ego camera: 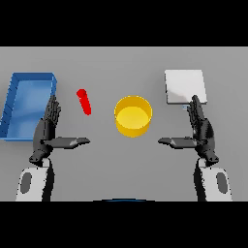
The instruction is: Pick up the red beaker and tilt it to pour out 1 green nut into yellow bowl. Pick up the yellow bowl and place it on the metallic measuring scale.
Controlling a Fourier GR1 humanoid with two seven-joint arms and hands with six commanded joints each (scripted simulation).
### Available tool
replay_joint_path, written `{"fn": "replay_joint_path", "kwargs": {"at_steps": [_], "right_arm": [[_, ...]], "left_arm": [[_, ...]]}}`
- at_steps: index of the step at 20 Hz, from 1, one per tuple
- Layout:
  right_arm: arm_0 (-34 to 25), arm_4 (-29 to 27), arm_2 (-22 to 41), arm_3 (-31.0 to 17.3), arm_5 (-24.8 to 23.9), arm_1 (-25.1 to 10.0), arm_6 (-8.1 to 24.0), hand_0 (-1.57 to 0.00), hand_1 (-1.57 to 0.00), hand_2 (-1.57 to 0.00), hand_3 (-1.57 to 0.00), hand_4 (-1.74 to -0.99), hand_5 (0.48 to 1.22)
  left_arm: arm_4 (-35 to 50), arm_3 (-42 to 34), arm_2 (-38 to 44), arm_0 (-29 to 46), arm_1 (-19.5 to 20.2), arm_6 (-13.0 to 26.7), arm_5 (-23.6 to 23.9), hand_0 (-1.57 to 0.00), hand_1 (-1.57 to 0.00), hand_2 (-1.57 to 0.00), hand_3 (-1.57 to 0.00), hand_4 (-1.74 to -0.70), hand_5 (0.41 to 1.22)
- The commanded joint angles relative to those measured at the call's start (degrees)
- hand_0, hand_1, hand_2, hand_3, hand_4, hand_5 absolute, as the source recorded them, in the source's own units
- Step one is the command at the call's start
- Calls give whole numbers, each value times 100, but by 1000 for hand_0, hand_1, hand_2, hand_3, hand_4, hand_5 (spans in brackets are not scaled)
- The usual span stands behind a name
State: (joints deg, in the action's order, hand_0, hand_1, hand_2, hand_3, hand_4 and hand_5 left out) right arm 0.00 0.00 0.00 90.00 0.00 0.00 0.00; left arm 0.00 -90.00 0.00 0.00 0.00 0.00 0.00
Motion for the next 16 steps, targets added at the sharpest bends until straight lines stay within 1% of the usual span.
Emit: {"fn": "replay_joint_path", "kwargs": {"at_steps": [1, 5, 6, 7, 8, 9, 10, 11, 12, 13, 14, 15, 16], "right_arm": [[2, -1, 1, 2, -5, 2, 0, 1, 1, 1, 1, -1245, 681], [27, 5, 15, 23, -1, 7, -5, 1, 1, 1, 1, -1245, 681], [-29, 36, 25, 15, -48, 32, 39, 1, 1, 1, 1, -1245, 681], [219, 592, 245, 268, -136, -232, -455, 1, 1, 1, 1, -1245, 681], [475, 980, 435, 466, -196, -358, -697, 1, 1, 1, 1, -1242, 678], [492, 1229, 537, 498, -258, -410, -669, 1, 1, 1, 1, -1239, 679], [600, 1361, 613, 655, -302, -423, -678, 1, 1, 1, 1, -1235, 679], [698, 1474, 711, 777, -292, -431, -696, 1, 1, 1, 1, -1235, 678], [696, 1502, 727, 801, -286, -434, -599, 1, 1, 1, 1, -1235, 678], [641, 1475, 715, 772, -241, -466, -557, 1, 1, 1, 1, -1241, 680], [640, 1451, 720, 822, -237, -447, -507, 1, 1, 1, 1, -1245, 681], [640, 1442, 708, 801, -248, -434, -494, 1, 1, 1, 1, -1250, 681], [732, 1384, 720, 835, -191, -437, -624, 1, 1, 1, 1, -1254, 682]], "left_arm": [[-7, 4, -9, -8, -12, 5, 13, 1, 1, 1, 1, -1204, 652], [-83, 36, -71, -59, -95, 28, 77, 1, 1, 1, 1, -1204, 652], [-130, 32, -107, -45, -150, 21, 125, 1, 1, 1, 1, -1204, 652], [-426, -202, -297, 90, 19, 27, 120, 1, 1, 1, 1, -1204, 652], [-596, -423, -447, 218, 132, 32, 69, 1, 1, 1, 1, -1207, 649], [-719, -596, -543, 295, 180, 116, 75, 1, 1, 1, 1, -1212, 650], [-794, -719, -637, 387, 186, 193, 61, 1, 1, 1, 1, -1218, 654], [-861, -789, -690, 374, 187, 353, 76, 1, 1, 1, 1, -1223, 658], [-910, -718, -708, 378, 187, 435, 84, 1, 1, 1, 1, -1224, 660], [-921, -746, -723, 430, 239, 353, 35, 1, 1, 1, 1, -1226, 661], [-931, -708, -737, 383, 231, 382, 26, 1, 1, 1, 1, -1230, 662], [-957, -676, -741, 302, 239, 404, 27, 1, 1, 1, 1, -1239, 668], [-952, -538, -732, 242, 259, 395, -16, 1, 1, 1, 1, -1254, 679]]}}
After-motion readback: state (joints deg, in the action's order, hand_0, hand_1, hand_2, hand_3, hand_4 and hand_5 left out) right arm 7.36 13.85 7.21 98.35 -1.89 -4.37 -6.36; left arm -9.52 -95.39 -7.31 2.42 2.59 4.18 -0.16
